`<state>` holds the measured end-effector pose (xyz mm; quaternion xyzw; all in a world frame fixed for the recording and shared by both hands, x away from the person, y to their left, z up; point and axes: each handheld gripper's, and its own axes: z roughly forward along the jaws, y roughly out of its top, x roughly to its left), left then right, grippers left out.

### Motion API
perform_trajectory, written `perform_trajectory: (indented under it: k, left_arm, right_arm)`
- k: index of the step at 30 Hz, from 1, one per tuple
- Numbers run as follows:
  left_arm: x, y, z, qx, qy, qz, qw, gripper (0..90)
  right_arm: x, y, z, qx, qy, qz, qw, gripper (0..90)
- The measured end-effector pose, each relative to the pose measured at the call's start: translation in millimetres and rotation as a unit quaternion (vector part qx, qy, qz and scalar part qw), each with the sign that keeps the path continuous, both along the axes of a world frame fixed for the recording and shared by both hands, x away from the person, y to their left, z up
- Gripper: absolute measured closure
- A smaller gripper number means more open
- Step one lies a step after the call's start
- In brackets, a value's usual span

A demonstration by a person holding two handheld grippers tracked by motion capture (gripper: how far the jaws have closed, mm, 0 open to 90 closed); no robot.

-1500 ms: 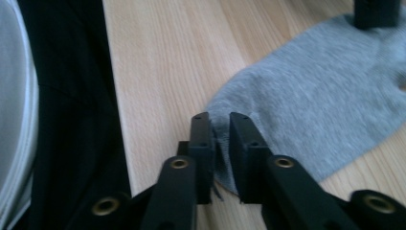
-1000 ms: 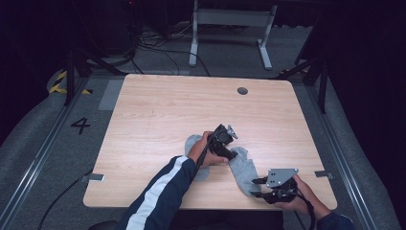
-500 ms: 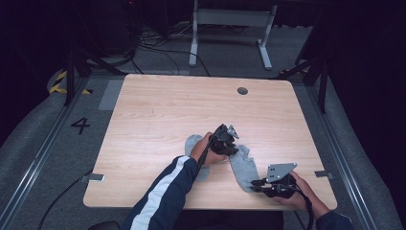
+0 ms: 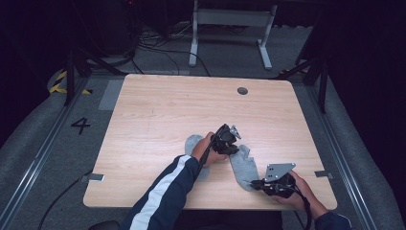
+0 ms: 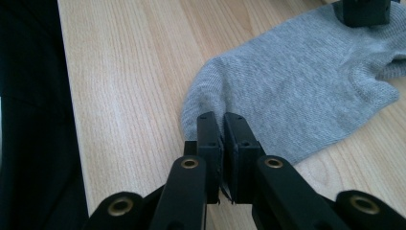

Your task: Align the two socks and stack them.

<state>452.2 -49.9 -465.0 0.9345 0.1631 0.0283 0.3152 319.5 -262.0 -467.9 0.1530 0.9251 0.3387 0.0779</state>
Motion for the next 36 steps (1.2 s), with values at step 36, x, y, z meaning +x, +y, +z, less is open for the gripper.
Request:
perform_trajectory:
  k: [36]
  left_arm:
    - [12.5,131.0,35.3,0.009,-0.042,0.074,0.9963,87.2]
  right_arm:
    - [27.4,135.9,25.9,0.053,-0.078,0.087,0.9918,86.6]
